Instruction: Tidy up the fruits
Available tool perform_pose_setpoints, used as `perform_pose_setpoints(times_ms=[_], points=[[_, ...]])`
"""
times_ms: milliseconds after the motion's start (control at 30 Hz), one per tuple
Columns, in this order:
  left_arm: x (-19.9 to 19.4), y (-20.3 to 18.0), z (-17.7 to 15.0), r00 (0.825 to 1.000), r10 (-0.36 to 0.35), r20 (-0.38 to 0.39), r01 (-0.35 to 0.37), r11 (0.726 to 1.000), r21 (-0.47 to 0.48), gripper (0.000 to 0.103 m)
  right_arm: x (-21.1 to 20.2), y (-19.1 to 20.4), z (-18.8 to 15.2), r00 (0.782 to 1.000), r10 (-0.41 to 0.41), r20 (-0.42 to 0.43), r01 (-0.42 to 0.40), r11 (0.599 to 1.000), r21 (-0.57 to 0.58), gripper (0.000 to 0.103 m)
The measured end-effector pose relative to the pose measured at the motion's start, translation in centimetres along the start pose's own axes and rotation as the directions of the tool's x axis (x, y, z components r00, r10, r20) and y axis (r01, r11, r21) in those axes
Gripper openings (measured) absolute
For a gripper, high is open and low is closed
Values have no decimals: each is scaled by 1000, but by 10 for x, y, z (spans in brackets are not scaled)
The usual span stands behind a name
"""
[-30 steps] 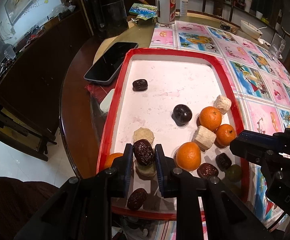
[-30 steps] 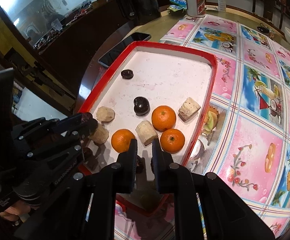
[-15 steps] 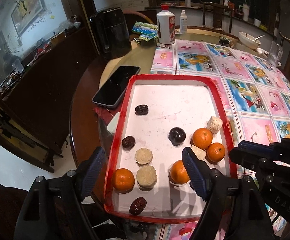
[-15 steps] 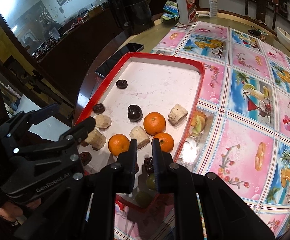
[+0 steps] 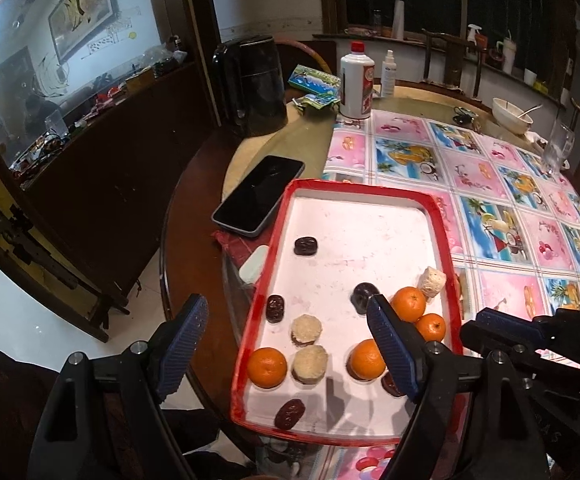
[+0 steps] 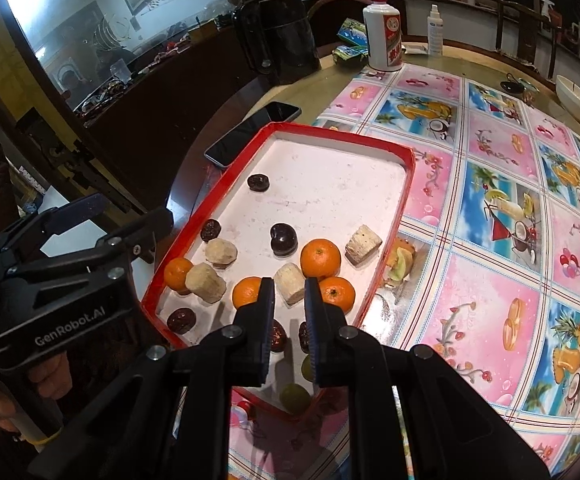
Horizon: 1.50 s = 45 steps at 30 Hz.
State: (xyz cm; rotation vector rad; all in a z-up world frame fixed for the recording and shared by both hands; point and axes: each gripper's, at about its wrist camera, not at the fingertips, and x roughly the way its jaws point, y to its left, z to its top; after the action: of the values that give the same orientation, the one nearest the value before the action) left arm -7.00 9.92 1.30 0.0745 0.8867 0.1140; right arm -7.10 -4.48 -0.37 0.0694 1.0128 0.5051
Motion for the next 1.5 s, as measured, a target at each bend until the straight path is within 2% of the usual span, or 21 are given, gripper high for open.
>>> perform_pose_setpoints(times_ms=[233,500,700,1200,1500], points=[[-1,8,-2,1000,5,-5,-5,1000,-9,82,-1,6,0,1000,2,-2,-2,1000,-19,17],[-12,12,-1,999,0,34,-1,1000,13,82,-3,12,0,1000,2,1,-2,999,-45,17],[-14,15,0,999,-27,28,28,1000,-1,82,-3,13,0,1000,4,2,-4,999,-48,17],[-17,16,1,999,-45,20,45,999,-6,82,-6,11,-1,1000,3,3,-3,999,-43,17],[-15,16,1,999,-32,9,33,999,-9,82,-6,11,0,1000,3,4,-3,999,-44,17]])
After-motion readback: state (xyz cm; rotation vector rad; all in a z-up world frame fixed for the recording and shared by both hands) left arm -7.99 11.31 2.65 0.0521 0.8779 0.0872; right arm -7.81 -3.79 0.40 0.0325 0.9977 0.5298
